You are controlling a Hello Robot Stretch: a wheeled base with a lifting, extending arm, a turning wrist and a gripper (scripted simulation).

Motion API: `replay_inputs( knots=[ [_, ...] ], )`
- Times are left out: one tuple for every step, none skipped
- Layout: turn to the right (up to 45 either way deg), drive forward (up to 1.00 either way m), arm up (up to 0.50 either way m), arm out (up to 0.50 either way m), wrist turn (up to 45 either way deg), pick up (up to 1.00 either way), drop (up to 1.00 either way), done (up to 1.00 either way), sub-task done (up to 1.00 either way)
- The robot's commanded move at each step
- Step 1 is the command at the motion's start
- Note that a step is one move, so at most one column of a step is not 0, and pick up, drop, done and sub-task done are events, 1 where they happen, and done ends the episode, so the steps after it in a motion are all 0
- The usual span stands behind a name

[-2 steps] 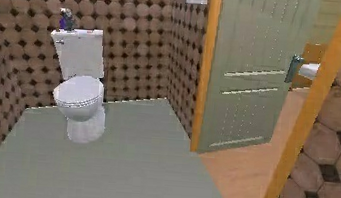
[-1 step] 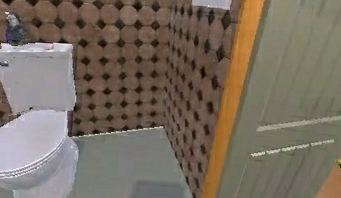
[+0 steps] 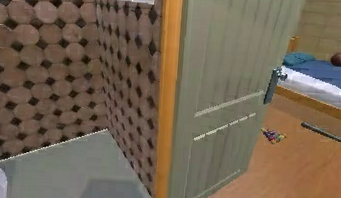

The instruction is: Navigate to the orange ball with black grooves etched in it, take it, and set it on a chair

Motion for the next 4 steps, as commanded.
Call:
replay_inputs(
  knots=[
    [0.0, 0.15, 0.0, 0.0, 0.0, 0.0, 0.0, 0.0, 0.0],
    [33.0, 0.0, 0.0, 0.0, 0.0, 0.0, 0.0, 0.0, 0.0],
    [0.0, 0.3, 0.0, 0.0, 0.0, 0.0, 0.0, 0.0, 0.0],
    [18.0, 0.0, 0.0, 0.0, 0.0, 0.0, 0.0, 0.0, 0.0]
  ],
)
